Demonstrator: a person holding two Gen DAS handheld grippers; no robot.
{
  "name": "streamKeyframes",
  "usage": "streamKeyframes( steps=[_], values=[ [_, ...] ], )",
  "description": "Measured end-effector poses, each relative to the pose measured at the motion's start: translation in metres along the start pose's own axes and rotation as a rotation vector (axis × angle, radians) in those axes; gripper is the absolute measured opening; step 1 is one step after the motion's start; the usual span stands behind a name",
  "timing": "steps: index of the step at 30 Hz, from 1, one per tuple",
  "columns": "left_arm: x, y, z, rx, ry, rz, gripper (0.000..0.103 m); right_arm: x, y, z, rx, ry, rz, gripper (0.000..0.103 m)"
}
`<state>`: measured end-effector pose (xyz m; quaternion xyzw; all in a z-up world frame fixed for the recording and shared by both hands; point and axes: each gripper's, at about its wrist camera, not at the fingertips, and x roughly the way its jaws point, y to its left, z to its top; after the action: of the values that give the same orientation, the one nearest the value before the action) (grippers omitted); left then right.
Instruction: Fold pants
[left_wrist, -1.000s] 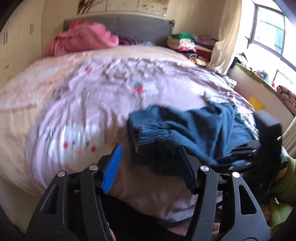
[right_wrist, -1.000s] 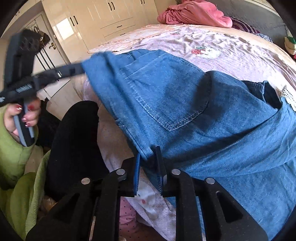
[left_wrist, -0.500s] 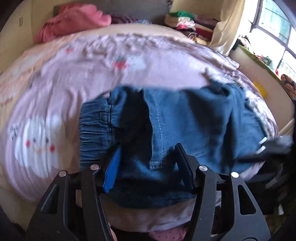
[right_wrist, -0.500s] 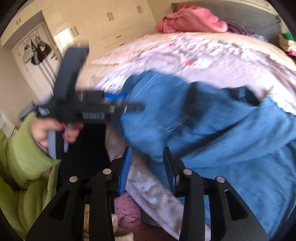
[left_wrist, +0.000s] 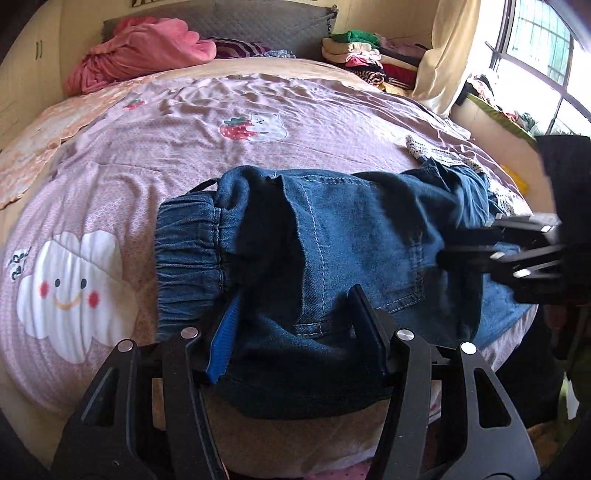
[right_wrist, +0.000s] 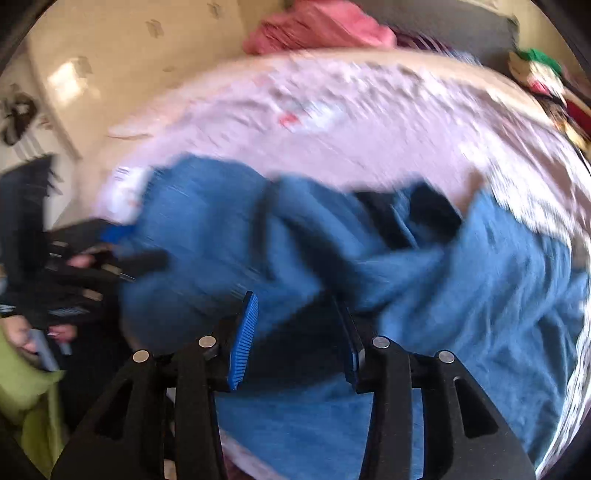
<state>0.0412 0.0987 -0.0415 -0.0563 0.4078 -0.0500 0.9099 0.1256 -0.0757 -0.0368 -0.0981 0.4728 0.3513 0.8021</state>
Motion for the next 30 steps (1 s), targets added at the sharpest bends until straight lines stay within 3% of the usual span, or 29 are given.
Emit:
streamKeyframes(
  steps=[6, 11, 14, 17, 22, 24, 27, 28, 29, 30],
  values=[
    [0.005, -0.004, -0.001, 0.018, -0.015, 0.024, 0.050, -0.005, -0.021, -0.019, 0.092, -0.024, 0.068, 0.040],
    [-0.030, -0.013, 0.010, -0.002, -0.050, 0.013, 0.052, -0.053, -0.036, -0.021, 0.163, -0.158, 0.149, 0.049],
    [-0.056, -0.026, 0.022, 0.038, -0.111, 0.034, 0.059, -0.082, -0.048, -0.016, 0.163, -0.226, 0.083, 0.061],
    [-0.062, -0.041, 0.034, 0.056, -0.140, -0.015, 0.060, -0.095, -0.065, -0.005, 0.167, -0.249, -0.005, 0.063],
    [-0.022, -0.084, 0.035, 0.111, -0.042, -0.165, 0.060, -0.091, -0.099, 0.012, 0.205, -0.211, -0.116, 0.066],
    [-0.005, -0.101, 0.029, 0.138, -0.001, -0.221, 0.060, -0.083, -0.108, 0.017, 0.222, -0.196, -0.123, 0.073],
    [0.020, -0.119, 0.021, 0.171, 0.059, -0.276, 0.060, -0.069, -0.114, 0.029, 0.225, -0.167, -0.144, 0.074],
    [0.027, -0.123, 0.020, 0.173, 0.076, -0.287, 0.054, -0.065, -0.115, 0.033, 0.223, -0.160, -0.150, 0.074],
    [0.035, -0.126, 0.019, 0.170, 0.094, -0.299, 0.040, -0.060, -0.116, 0.036, 0.222, -0.151, -0.166, 0.074],
    [0.042, -0.129, 0.017, 0.165, 0.109, -0.308, 0.032, -0.054, -0.117, 0.041, 0.214, -0.139, -0.167, 0.075]
  ],
)
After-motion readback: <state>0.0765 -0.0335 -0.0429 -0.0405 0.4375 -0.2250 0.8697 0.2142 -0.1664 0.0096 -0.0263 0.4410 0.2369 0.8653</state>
